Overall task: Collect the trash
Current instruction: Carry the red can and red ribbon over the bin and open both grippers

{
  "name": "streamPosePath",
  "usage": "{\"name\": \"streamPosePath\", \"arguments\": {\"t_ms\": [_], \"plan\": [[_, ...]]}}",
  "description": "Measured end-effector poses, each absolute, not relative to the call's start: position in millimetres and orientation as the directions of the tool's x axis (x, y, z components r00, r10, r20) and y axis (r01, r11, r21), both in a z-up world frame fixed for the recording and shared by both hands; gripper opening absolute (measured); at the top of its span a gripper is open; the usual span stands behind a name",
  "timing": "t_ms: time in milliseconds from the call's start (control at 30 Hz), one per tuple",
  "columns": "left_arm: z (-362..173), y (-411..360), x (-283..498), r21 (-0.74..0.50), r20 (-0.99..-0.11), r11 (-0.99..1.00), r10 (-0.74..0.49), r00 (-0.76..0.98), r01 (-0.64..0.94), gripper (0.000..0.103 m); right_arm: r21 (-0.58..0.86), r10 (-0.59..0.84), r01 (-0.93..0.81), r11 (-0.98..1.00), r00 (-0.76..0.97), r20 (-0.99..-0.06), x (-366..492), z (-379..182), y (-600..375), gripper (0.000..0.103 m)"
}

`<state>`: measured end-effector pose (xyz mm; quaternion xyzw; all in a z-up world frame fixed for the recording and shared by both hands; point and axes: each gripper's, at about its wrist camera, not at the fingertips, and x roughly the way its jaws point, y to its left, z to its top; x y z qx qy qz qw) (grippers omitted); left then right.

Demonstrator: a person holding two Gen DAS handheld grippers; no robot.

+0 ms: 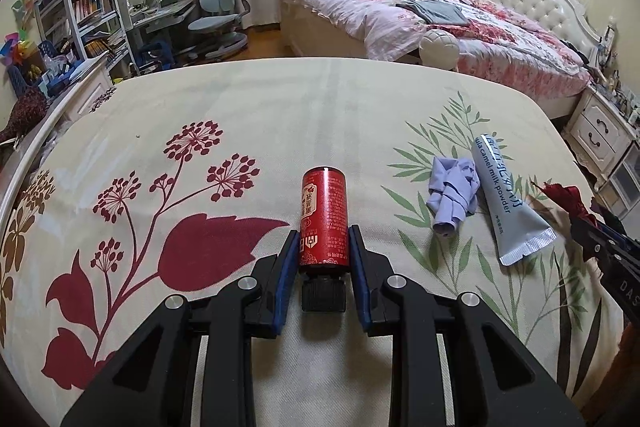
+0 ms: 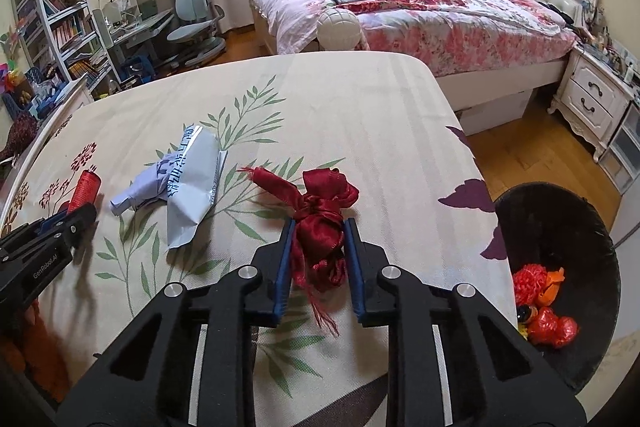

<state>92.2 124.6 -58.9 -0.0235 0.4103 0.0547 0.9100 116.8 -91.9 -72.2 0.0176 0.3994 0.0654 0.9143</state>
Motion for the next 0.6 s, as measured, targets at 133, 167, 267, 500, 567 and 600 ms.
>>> {"name": "streamPosePath", "arguments": {"t_ms": [133,167,267,500,567,600], "plan": [[-54,113,83,-0.006,-0.741,0.995,0.062,0.669,-0.1,0.027,0.089,0.132,-0.097,0.991,0.686,-0.715,105,-67,-100,0.023],[-53,110,81,-0.007,-0.739,0.996,0.058,0.671,-0.094,0.027,0.09,0.13,-0.094,0.991,0.69,-0.712,102,-66,-102,0.023],[-49,99,74,-0.006,-0.732,0.997,0.045,0.68,-0.073,0.027,0.09,0.123,-0.084,0.992,0.701,-0.703,91,-63,-110,0.023],[-42,72,61,-0.006,-0.717,1.0,0.007,0.697,-0.017,0.027,0.097,0.103,-0.05,0.994,0.721,-0.685,68,-57,-132,0.023],[-39,62,57,-0.006,-0.711,1.0,-0.007,0.703,0.004,0.027,0.102,0.096,-0.036,0.994,0.727,-0.68,61,-56,-140,0.023],[-38,58,56,-0.007,-0.709,1.0,-0.013,0.705,0.012,0.027,0.103,0.09,-0.027,0.994,0.731,-0.676,58,-54,-145,0.023]]}}
